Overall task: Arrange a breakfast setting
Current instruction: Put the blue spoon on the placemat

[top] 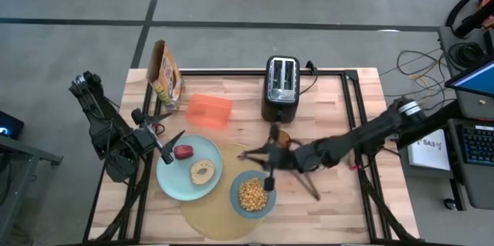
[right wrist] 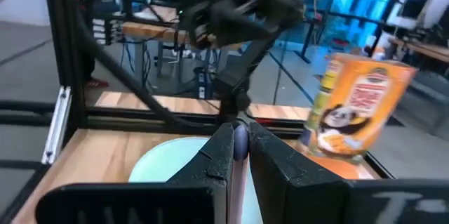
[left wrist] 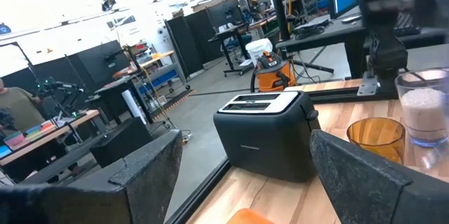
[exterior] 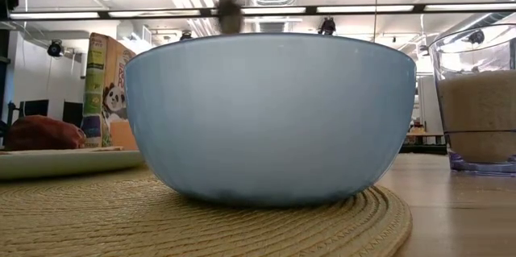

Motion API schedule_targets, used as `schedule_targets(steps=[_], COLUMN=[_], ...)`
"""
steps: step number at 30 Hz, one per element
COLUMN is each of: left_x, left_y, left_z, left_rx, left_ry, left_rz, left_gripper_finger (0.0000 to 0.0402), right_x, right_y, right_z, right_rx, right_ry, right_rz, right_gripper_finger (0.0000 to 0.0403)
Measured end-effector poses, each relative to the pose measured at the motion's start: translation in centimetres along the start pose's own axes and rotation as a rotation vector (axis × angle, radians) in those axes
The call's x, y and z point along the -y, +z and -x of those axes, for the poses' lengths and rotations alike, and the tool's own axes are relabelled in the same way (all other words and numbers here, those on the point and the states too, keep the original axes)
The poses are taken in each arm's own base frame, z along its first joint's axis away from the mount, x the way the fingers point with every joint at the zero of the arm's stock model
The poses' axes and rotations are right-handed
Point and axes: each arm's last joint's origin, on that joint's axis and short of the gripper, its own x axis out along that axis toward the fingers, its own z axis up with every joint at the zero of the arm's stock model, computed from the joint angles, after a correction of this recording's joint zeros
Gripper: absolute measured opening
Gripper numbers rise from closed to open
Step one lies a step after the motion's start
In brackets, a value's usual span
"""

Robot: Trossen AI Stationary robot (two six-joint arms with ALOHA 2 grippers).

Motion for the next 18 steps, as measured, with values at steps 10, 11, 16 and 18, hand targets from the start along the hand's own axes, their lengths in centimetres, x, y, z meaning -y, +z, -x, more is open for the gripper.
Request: schedule_targets(steps=[10,11,16,18], left_x=[0.0,0.0,0.0,0.0], left_y=[0.0,0.0,0.0,0.0], left_z=[0.0,0.0,0.0,0.0], left_rx=[0.0,0.0,0.0,0.0], left_ry=[0.0,0.0,0.0,-0.001], left_rz=[0.0,0.001,0.0,-0.002], left_gripper_finger=[0.0294,0.0294,0.0294,0.0294], right_x=[-3.8,-4.0,-4.9,-5.4], right_y=[-7.0,-7.0,-7.5,-7.7], right_z=[-6.6,-7.1,-10.0,-10.9], right_rx=[-0.055,-0.055,-0.149,-0.212], right_ry=[0.011,0.009,0.009,0.019], right_rz=[0.15,0.156,0.235,0.266], right_gripper_finger=[0.0028,0.0028,0.0028,0.0028])
